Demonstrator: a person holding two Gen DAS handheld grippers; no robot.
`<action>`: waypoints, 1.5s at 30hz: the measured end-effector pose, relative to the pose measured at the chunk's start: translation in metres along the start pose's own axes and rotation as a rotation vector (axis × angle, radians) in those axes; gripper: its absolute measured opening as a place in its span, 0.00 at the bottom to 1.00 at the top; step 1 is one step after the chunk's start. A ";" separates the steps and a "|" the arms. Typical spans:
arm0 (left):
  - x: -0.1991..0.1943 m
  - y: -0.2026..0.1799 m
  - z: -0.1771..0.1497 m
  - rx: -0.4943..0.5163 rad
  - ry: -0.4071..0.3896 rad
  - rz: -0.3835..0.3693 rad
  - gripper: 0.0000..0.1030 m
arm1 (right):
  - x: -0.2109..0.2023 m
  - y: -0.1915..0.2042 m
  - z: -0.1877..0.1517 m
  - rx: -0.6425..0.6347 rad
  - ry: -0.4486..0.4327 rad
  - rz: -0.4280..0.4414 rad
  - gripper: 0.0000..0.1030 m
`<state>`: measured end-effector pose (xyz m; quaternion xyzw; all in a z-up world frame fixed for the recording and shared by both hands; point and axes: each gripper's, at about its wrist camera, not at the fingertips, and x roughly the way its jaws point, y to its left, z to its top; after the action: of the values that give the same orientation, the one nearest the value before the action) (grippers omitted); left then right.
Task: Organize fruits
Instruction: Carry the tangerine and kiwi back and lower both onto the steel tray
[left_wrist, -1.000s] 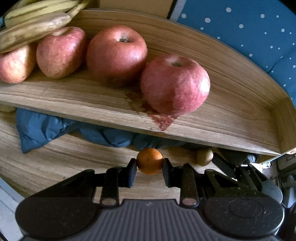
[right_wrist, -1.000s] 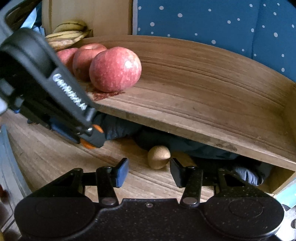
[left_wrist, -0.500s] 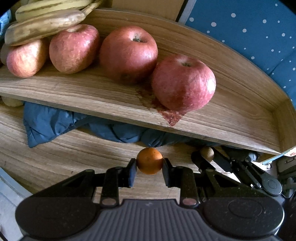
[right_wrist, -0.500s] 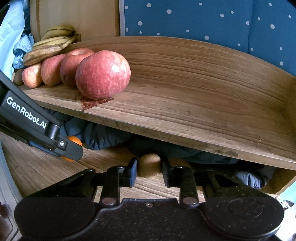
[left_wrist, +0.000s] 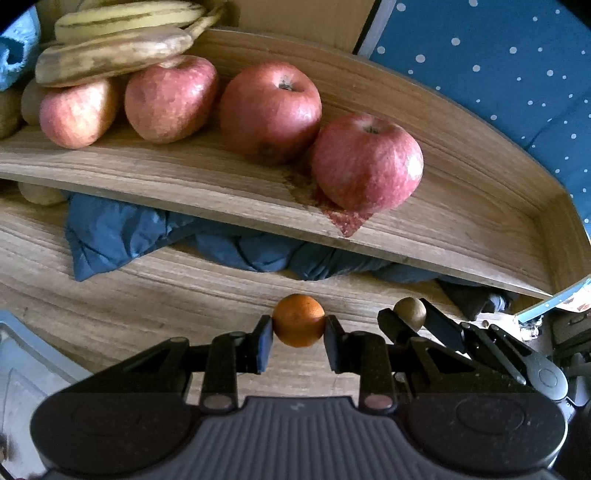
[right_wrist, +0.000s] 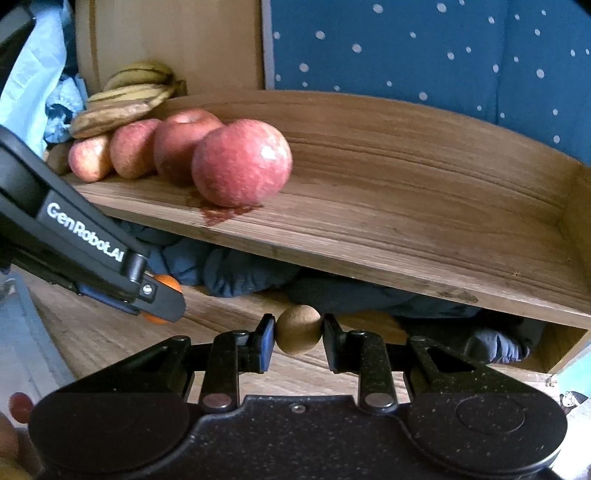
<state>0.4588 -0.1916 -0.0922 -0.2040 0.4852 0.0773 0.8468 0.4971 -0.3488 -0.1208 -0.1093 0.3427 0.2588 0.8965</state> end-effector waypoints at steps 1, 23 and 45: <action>-0.001 0.001 -0.001 0.000 -0.002 0.000 0.31 | -0.002 0.002 0.000 0.000 -0.002 0.002 0.28; -0.037 0.053 -0.018 -0.087 -0.042 0.054 0.31 | -0.035 0.064 0.000 -0.044 -0.022 0.104 0.28; -0.062 0.129 -0.040 -0.241 -0.053 0.146 0.31 | -0.035 0.138 0.006 -0.162 -0.004 0.274 0.28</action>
<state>0.3527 -0.0874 -0.0917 -0.2663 0.4633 0.2019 0.8208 0.4042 -0.2435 -0.0955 -0.1329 0.3305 0.4057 0.8417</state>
